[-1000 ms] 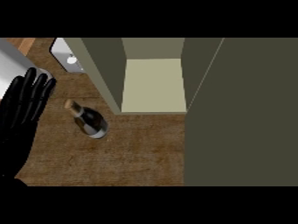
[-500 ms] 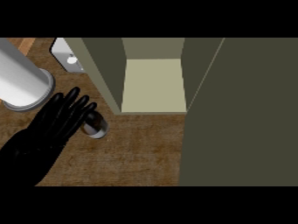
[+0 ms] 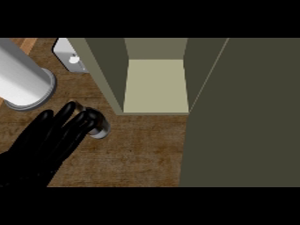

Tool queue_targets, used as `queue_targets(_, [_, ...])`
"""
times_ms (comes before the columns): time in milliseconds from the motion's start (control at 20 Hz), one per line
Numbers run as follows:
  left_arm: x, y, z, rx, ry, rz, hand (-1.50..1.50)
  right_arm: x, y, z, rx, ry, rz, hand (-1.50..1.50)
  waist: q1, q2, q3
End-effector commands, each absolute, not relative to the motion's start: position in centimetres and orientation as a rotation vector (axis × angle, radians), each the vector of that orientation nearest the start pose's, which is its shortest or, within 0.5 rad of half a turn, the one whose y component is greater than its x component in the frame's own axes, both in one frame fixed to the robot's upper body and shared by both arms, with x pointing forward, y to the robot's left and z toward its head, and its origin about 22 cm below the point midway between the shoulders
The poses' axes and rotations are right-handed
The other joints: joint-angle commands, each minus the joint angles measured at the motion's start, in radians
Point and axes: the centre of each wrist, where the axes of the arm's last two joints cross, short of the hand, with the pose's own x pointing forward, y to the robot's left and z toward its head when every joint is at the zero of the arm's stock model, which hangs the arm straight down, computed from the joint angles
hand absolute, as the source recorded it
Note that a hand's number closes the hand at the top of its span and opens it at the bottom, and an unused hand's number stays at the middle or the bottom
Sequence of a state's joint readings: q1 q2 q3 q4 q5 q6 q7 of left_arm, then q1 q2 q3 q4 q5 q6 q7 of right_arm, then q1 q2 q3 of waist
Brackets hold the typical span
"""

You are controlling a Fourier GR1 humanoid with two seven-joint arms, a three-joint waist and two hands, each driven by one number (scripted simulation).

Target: Pick up the wine, place it into the cabinet and close the cabinet

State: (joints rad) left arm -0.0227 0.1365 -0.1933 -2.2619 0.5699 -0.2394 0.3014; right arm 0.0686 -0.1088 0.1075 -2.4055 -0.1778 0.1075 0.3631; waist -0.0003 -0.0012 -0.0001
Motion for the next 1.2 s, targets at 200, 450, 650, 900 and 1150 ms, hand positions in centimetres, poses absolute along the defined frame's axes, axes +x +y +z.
queue_targets(200, [16.3,19.8,17.5,-0.814,-1.867,-0.298,-1.5,13.1,-21.6,18.7,0.251,-1.979,0.213,-1.5,-0.002,-0.001,0.0])
queue_targets(450, [17.2,20.4,18.2,-0.769,-1.861,-0.278,-1.5,13.6,-21.6,20.7,0.275,-1.968,0.229,-1.5,0.0,0.0,0.0])
queue_targets(650, [16.3,20.8,17.5,-0.761,-1.862,-0.231,-1.5,13.6,-21.2,21.0,0.257,-1.97,0.242,-1.5,0.002,-0.001,-0.001])
queue_targets(900, [17.2,20.9,18.3,-0.752,-1.793,-0.163,-1.5,14.3,-20.7,20.8,0.278,-1.955,0.223,-1.5,0.001,0.0,0.0])
queue_targets(1150, [18.9,22.7,16.7,-0.625,-1.833,-0.137,-1.5,14.0,-21.4,20.5,0.246,-1.954,0.223,-1.5,-0.001,0.001,0.0])
